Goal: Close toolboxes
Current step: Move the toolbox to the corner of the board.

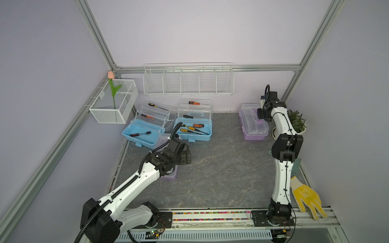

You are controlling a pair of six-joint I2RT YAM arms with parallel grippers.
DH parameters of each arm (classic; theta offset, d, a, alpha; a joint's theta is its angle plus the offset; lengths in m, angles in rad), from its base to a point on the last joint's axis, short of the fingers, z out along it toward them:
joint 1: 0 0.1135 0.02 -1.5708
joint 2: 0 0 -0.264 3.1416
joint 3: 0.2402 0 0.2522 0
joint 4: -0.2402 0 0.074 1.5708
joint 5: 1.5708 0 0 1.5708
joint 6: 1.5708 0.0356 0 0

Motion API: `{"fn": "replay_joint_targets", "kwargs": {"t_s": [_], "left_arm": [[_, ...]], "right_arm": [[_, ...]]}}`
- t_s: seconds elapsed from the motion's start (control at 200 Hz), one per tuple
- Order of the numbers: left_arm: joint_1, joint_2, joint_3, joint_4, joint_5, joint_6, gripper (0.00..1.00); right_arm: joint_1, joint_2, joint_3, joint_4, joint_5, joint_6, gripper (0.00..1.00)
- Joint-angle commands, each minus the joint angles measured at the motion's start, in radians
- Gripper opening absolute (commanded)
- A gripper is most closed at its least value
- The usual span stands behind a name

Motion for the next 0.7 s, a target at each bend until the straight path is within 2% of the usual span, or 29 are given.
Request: {"fn": "replay_joint_targets", "kwargs": {"t_s": [0.0, 0.11, 0.18, 0.24, 0.31, 0.425, 0.57, 0.695], "left_arm": [[0.028, 0.007, 0.051, -0.026, -0.013, 0.019, 0.94], [0.053, 0.031, 0.104, -0.051, -0.055, 0.043, 0.96], [0.076, 0.057, 0.151, -0.082, -0.106, 0.052, 0.99], [0.095, 0.080, 0.185, -0.109, -0.150, 0.051, 0.99], [0.108, 0.106, 0.204, -0.115, -0.175, 0.061, 0.99], [0.121, 0.155, 0.209, -0.122, -0.171, 0.075, 1.00], [0.123, 0.203, 0.200, -0.134, -0.174, 0.065, 0.91], [0.123, 0.223, 0.185, -0.136, -0.159, 0.058, 0.83]], "right_arm": [[-0.019, 0.050, 0.017, -0.171, 0.066, -0.023, 0.36], [-0.009, -0.017, -0.003, -0.161, 0.010, 0.034, 0.68], [0.011, -0.079, -0.050, -0.143, -0.002, 0.058, 0.80], [0.032, -0.146, -0.115, -0.126, 0.002, 0.073, 0.85], [0.058, -0.245, -0.241, -0.081, 0.009, 0.089, 0.90], [0.104, -0.443, -0.541, 0.064, -0.022, 0.141, 0.91], [0.157, -0.653, -0.860, 0.148, -0.105, 0.261, 0.92], [0.206, -0.827, -1.068, 0.177, -0.164, 0.344, 0.92]]}}
